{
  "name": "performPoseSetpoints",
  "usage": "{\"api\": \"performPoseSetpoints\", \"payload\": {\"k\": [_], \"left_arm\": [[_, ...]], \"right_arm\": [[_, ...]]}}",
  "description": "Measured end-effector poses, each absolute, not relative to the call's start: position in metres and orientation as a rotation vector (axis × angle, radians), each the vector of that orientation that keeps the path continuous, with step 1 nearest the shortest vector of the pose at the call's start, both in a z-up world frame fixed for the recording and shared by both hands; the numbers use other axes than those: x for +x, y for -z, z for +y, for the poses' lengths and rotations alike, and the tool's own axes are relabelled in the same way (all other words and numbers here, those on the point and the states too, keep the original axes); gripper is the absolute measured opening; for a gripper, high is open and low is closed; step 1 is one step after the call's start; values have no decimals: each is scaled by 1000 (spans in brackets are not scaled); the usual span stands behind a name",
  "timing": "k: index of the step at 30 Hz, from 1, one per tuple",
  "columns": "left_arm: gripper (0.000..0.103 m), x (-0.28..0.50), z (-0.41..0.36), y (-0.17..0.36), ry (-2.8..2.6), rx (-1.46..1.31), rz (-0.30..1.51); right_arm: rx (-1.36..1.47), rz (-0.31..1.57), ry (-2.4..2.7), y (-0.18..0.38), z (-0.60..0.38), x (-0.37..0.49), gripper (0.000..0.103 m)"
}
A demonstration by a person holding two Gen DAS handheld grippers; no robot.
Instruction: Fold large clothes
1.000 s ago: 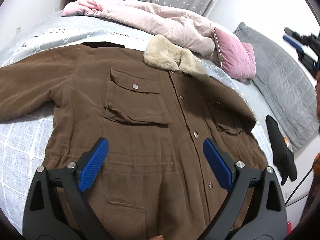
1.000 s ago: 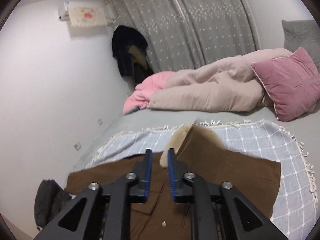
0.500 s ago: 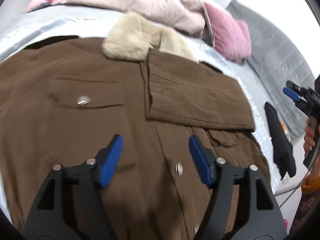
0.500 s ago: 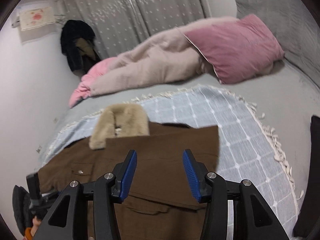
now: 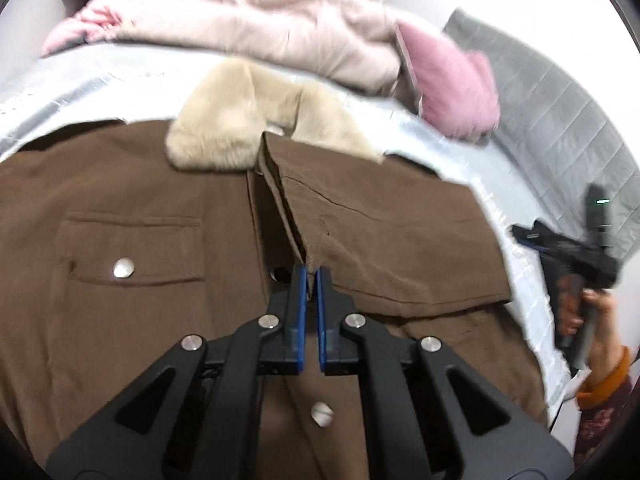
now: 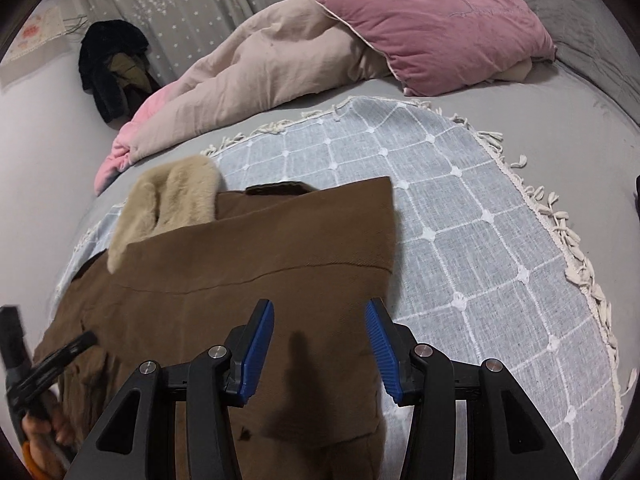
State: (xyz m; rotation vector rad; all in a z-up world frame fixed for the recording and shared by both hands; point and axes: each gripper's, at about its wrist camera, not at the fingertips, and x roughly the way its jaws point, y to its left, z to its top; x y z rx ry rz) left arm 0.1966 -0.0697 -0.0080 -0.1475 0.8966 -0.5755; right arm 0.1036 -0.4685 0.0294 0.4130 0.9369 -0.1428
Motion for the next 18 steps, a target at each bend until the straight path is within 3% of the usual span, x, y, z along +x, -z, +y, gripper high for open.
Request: {"api": "performPoseSetpoints", "payload": {"k": [6,7,8,10,14,15,16,17,18], "left_arm": [[13,181,-74,35,465,41,1085],[21,187,-72,37,460,31,1086],[37,196,-69,38,466,4,1082],[52,221,-66,39,484,-68,1050],[51,264,-75,54,466,-118,1048],[46,275,-79,59,469,-133,1050],[19,282,-83,65,484,-131,1047],[12,282,-86,68,481,-107,1033],[12,284,-93,71,454,-38,1003]], "right_arm": [[487,934,177,-10,-497,118,52],[510,934,172,-8,-501,121,52],[548,932,160,-3,-506,126,52],[618,932,126,6,-513,135,52],[737,945,110,28,-526,160,50],[765,935,103,32,-527,165,20],[780,924,75,32,-526,171,7],[763,901,71,28,-522,172,7],[697,874,88,22,-517,174,7]]}}
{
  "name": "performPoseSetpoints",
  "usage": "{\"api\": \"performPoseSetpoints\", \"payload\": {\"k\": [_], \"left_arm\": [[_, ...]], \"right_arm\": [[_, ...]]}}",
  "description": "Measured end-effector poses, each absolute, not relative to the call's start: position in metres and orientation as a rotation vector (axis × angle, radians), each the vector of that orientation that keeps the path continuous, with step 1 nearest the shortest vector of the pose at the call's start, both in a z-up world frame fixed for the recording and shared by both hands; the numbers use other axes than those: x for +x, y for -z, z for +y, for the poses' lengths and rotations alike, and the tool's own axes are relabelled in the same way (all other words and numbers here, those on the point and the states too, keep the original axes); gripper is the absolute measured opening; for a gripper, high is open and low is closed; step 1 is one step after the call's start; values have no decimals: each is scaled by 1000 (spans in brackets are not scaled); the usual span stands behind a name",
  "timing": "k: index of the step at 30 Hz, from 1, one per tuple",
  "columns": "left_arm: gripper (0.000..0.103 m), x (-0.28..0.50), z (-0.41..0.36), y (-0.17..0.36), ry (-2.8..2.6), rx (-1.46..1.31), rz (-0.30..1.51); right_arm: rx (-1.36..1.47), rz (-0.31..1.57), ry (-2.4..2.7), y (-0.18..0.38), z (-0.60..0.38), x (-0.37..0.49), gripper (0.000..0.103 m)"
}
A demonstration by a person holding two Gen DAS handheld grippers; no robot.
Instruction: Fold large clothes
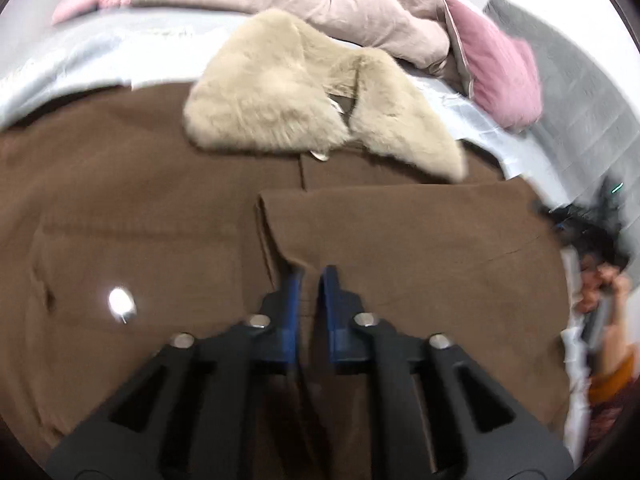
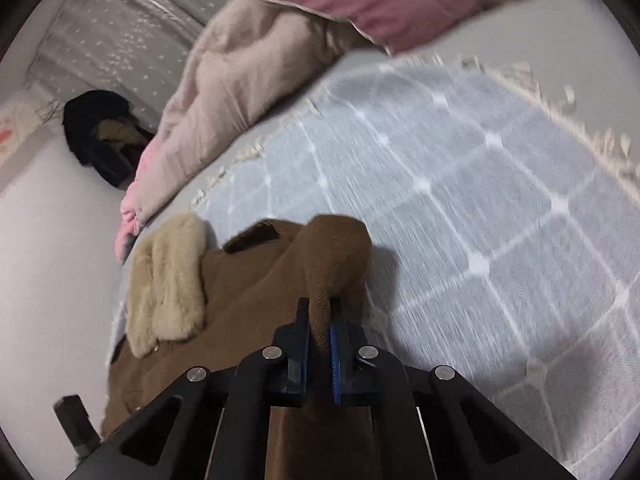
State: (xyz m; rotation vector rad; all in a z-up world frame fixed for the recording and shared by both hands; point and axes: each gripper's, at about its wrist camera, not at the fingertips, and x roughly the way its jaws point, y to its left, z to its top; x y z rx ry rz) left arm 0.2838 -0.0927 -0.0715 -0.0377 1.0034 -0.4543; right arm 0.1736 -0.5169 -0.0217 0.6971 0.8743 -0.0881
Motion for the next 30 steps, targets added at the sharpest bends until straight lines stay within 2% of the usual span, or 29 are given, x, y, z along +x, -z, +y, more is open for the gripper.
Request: {"api": "performPoseSetpoints", "payload": {"k": [2,4,6,10,13,15,17,19,21,22,23,26,30], "left_arm": [[15,278,-99,73,441,2,988],[22,273,-99,67,400,43,967],[26,263,-97,55,399,63,940],[47,219,-96,34,572,87,829],[47,200,-105,45,635,136,856],[47,199,-108,68,622,164,936],[48,196,-104,75,630,143,918],[48,194,-100,67,610,137,953],[59,189,-91,54,597,111,1000],[68,185,-85,46,599,92,995],[76,182,-81,42,596,79,983],[82,163,-51,15,546,44,947],[88,148,-8,-6,444,39,963]], "right_arm": [[592,932,182,30,-514,181,8],[627,953,213,39,-517,180,12],[604,929,258,29,-512,171,27],[443,854,209,-8,-478,132,31],[356,822,197,-19,-453,100,31],[343,888,192,-7,-443,90,30],[278,1054,262,29,-437,90,30],[239,1029,270,34,-430,86,30],[260,1046,317,19,-426,83,34],[285,1043,321,8,-424,79,35],[305,1024,308,-2,-423,76,39],[346,941,321,-33,-410,58,65],[372,913,306,-57,-388,39,72]]}}
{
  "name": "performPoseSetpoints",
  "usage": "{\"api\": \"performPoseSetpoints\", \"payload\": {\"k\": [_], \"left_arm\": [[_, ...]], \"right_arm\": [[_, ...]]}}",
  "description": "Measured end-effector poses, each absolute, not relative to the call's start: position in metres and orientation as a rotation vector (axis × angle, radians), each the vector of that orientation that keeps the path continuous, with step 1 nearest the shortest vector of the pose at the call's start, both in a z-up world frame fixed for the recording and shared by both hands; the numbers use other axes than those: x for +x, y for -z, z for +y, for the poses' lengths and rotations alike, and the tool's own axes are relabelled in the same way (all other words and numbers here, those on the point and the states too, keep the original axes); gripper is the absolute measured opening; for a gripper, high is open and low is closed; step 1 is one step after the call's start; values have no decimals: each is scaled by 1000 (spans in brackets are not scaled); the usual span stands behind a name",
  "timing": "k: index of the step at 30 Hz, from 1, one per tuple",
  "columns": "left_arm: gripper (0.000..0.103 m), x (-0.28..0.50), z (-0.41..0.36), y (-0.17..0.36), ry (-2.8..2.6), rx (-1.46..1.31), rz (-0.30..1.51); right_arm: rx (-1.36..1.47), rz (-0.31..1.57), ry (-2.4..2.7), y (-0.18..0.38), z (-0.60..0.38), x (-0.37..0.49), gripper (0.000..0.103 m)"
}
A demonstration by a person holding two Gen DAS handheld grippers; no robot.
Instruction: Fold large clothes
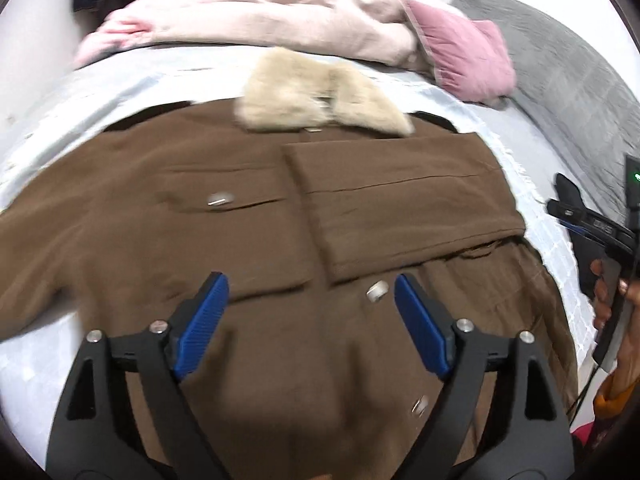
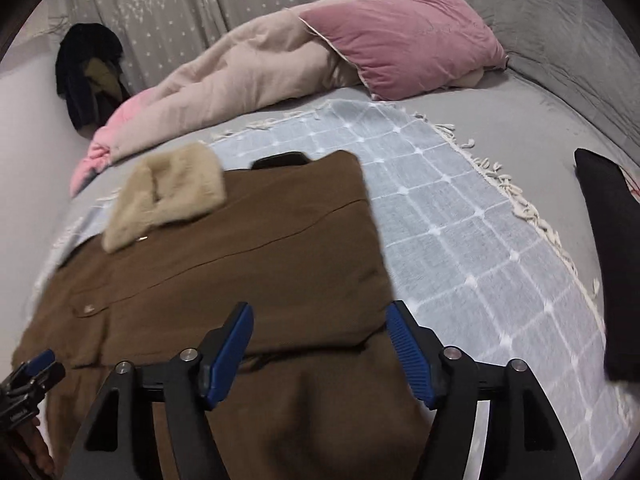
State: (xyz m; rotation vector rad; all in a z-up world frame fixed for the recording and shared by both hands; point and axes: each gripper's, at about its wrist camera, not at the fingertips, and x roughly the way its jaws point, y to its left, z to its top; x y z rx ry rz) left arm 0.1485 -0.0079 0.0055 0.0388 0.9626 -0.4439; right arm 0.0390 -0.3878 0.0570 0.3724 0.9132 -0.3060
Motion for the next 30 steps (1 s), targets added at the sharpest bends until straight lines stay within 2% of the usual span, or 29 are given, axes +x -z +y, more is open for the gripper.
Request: {"api": "performPoseSetpoints", "payload": {"k": [7,12,14,16,26,30], "left_arm": [[100,124,90,-28,167,-44,911],[101,122,162,2,-59,-216,842],[100,132,181,13,-61,-304,921],[100,137,204,16,-68,-400,899],[100,163,257,51,-279,-520,885],[100,171,284,79,-309,-664,887]], "right_arm": [[413,872,219,-68,-331,5,76],[404,885,209,-53,-305,-3,77],[391,902,192,-48,-296,-1,77],[385,893,182,-47,-289,0,77],[391,871,248,-43,-277,2,77],[431,868,242,-42,-273,5,77]]}}
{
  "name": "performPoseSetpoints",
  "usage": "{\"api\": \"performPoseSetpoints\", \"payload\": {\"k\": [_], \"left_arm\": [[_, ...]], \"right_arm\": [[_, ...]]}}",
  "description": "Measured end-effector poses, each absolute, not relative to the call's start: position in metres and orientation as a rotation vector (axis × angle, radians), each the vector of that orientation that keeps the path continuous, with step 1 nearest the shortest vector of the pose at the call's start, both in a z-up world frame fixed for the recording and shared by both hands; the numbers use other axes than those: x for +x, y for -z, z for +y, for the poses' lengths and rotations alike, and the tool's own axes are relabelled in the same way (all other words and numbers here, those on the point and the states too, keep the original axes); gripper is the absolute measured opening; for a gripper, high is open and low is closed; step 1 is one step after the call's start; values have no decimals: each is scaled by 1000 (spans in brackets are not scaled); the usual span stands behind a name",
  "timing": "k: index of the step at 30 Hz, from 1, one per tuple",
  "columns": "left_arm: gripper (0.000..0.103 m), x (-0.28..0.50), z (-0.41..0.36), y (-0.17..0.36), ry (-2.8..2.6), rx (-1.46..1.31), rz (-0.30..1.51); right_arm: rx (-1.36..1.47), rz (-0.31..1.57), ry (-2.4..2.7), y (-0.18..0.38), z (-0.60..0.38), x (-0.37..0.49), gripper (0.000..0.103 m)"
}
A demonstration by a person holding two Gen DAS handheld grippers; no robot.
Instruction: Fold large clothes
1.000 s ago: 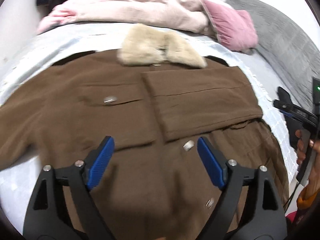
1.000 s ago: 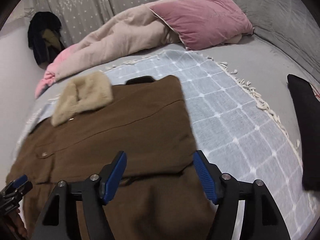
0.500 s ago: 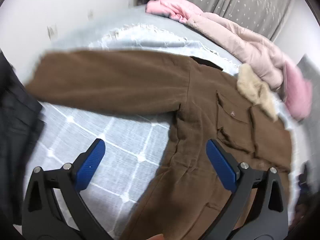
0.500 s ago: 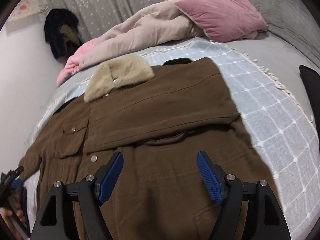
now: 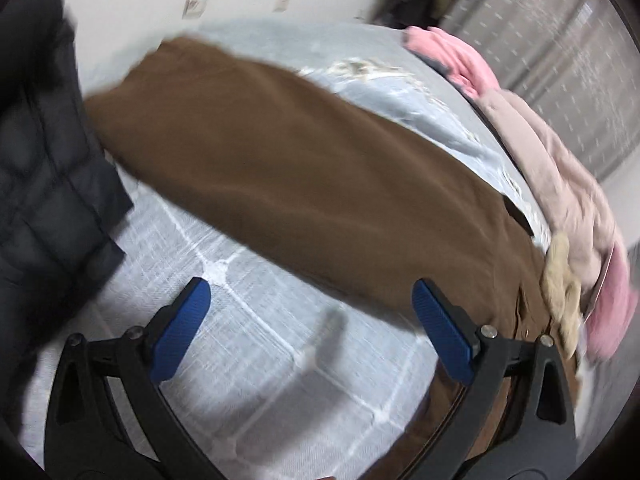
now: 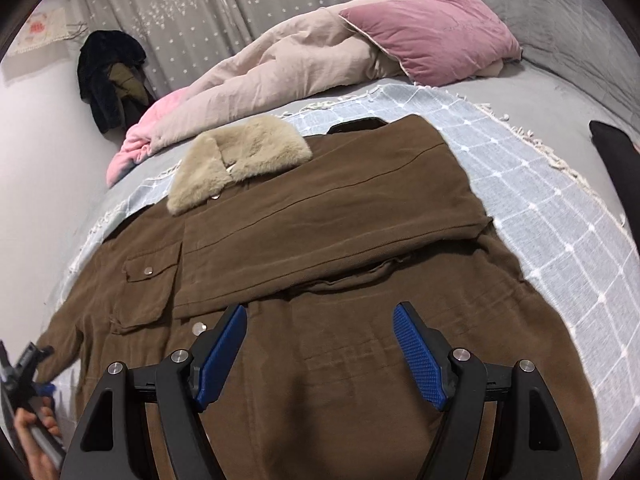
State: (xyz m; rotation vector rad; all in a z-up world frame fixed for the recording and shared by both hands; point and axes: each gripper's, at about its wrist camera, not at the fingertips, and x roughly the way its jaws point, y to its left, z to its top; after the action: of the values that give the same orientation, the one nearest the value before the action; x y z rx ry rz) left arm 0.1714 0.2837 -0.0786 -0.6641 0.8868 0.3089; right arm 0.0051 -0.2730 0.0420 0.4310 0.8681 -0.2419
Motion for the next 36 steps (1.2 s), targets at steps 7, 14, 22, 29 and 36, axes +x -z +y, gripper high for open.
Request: {"api": "performPoseSetpoints", "payload": {"k": [7,14,22,29,36], "left_arm": [[100,203,308,86,-404,-600,766],[21,229,327,79,-627,-564,773],[6,208,303,11,-521,-607,585],[6,199,215,-72,-258,-502,430],[6,187,88,-93,62,-352,457]], "right_arm": [[452,857,226,-41,-266,10,77],[490,851,200,-43,-276,10,77],[480,813,272,-53,-295,5,77],[454,793,270,-57,-291,3,77],[450,803,262,-55,-289,5,77]]}}
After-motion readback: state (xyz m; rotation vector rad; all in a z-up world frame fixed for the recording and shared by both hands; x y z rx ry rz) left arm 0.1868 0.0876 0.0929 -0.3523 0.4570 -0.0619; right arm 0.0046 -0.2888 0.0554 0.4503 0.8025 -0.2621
